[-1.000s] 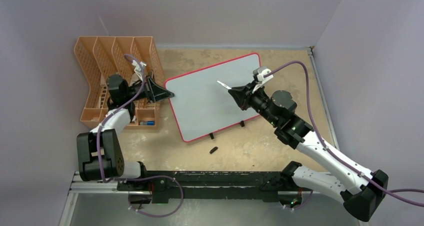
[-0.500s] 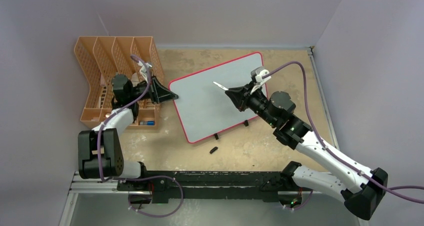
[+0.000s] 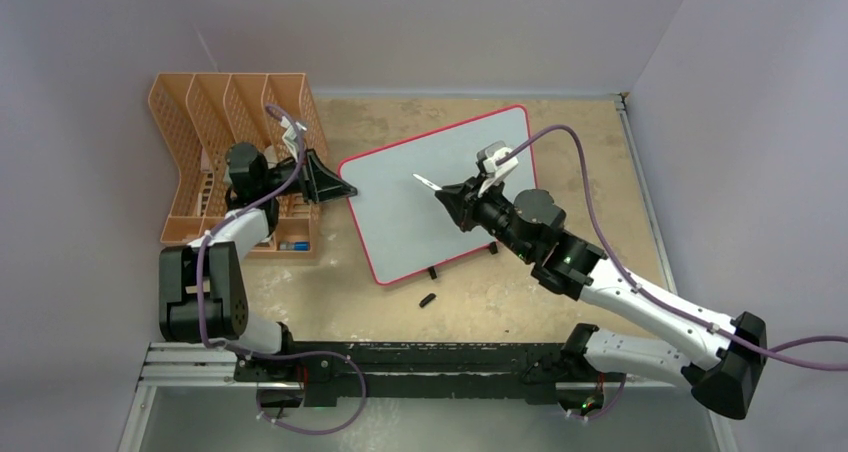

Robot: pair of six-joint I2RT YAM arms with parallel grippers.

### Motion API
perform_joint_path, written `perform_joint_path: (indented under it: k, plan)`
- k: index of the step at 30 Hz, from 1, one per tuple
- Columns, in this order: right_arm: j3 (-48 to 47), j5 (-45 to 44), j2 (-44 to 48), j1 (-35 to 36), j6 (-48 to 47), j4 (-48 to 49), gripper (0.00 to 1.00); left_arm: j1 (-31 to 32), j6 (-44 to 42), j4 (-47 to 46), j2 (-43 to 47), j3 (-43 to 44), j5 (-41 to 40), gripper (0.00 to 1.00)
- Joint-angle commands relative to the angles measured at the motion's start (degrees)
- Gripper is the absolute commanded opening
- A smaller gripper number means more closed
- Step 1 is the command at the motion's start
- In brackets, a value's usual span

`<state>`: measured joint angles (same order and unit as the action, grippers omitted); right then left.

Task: Write a sentence on the whiteboard
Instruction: Hold the whiteboard on the whiteboard stand, then write a sentence on the whiteboard.

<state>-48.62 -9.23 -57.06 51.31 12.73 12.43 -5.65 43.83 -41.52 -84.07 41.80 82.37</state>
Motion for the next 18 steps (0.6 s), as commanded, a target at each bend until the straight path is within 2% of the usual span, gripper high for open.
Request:
perform_joint_path:
  k: [1,7,18]
  plan:
    - [-4.2,-7.5,-0.8,2.6,-1.4,0.4,0.0,0.9,-1.6,0.4,-1.1,1.8,3.1,0.0]
    - [-7.3,-14.9,-4.2,7.2,-2.4,-1.7,0.0,1.0,-6.2,7.3,-0.7,3.2,1.5,0.0]
    - [-15.1,-22.9,-13.8,14.6,-4.3,-4.3,0.0,1.0,-8.4,9.4,0.0,3.2,0.7,0.0]
